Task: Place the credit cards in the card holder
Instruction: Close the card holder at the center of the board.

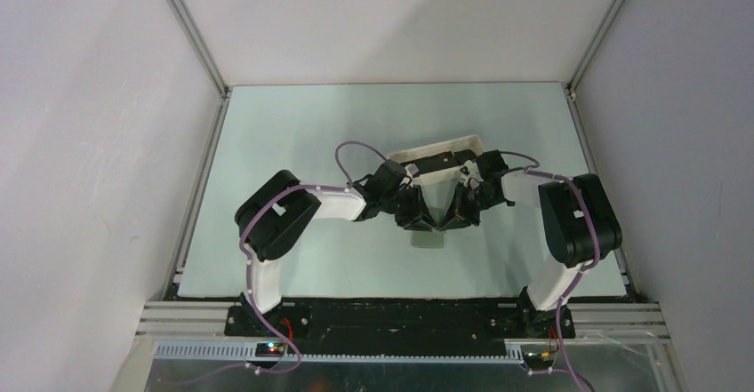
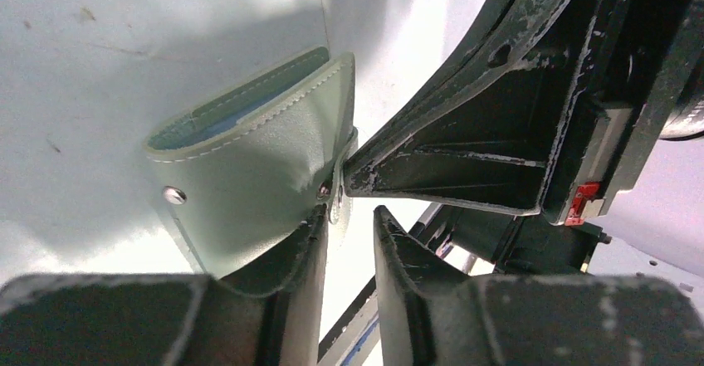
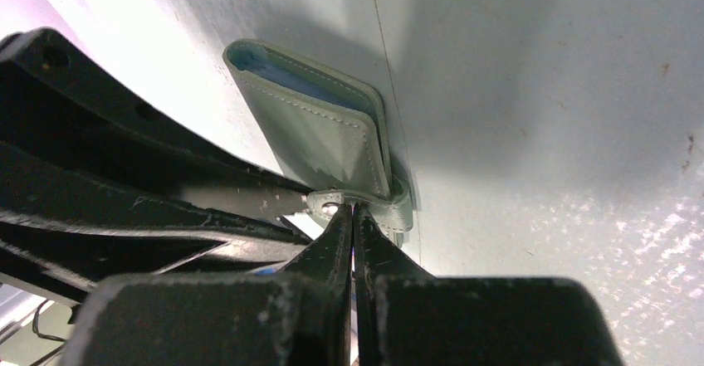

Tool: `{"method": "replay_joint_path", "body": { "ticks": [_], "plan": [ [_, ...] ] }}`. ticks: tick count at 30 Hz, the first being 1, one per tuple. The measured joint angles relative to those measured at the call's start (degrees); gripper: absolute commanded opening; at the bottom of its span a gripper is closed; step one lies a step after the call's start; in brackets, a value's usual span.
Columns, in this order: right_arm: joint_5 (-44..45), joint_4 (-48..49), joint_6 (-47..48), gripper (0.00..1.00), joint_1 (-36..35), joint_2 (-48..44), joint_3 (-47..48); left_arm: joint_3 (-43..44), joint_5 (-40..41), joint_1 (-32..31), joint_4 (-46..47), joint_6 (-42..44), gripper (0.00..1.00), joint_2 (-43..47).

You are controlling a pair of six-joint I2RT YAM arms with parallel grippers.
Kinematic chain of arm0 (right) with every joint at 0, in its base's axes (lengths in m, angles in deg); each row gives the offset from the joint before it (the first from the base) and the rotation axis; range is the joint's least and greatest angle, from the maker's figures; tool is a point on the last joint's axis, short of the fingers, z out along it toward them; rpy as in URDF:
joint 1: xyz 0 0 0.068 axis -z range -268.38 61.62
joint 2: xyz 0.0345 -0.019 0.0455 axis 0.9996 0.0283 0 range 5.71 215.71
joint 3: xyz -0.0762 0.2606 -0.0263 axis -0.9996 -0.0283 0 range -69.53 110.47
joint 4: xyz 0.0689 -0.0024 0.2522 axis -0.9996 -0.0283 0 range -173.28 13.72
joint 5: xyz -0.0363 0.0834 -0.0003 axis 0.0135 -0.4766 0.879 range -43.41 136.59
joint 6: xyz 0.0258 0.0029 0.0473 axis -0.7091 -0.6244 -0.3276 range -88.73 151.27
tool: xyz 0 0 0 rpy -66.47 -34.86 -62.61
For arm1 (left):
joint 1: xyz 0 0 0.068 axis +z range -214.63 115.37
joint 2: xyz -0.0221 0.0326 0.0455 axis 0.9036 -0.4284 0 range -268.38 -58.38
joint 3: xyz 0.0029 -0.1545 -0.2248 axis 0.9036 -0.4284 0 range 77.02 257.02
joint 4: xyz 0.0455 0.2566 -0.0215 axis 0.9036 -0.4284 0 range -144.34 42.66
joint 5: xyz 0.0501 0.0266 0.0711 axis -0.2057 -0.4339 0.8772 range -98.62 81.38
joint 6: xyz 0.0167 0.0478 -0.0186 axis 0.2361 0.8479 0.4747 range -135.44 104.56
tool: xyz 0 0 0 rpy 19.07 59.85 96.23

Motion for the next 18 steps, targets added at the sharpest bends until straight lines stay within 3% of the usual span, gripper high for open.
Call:
{"method": "replay_joint_path", "body": {
  "ticks": [4, 7, 14, 18],
  "plan": [
    [0.0, 0.2, -0.2, 0.0, 0.0, 0.1, 0.0, 0.0, 0.4, -0.6, -0.7, 0.5, 0.02, 0.0],
    [-0.2, 0.3, -0.3, 0.0, 0.0, 0.2, 0.0, 0.0, 0.8, -0.8, -1.4, 0.5, 0.0, 0.0],
    [-0.4, 0.5, -0.4, 0.35, 0.0, -0.4, 0.0, 0.7, 2.2, -0.8, -3.7, 1.5, 0.0, 0.0],
    [0.4, -0.1, 0.0, 0.5, 0.5, -2.8, 0.0, 3.3, 3.5, -1.0, -7.9, 3.6, 0.0, 0.0]
  ]
}}
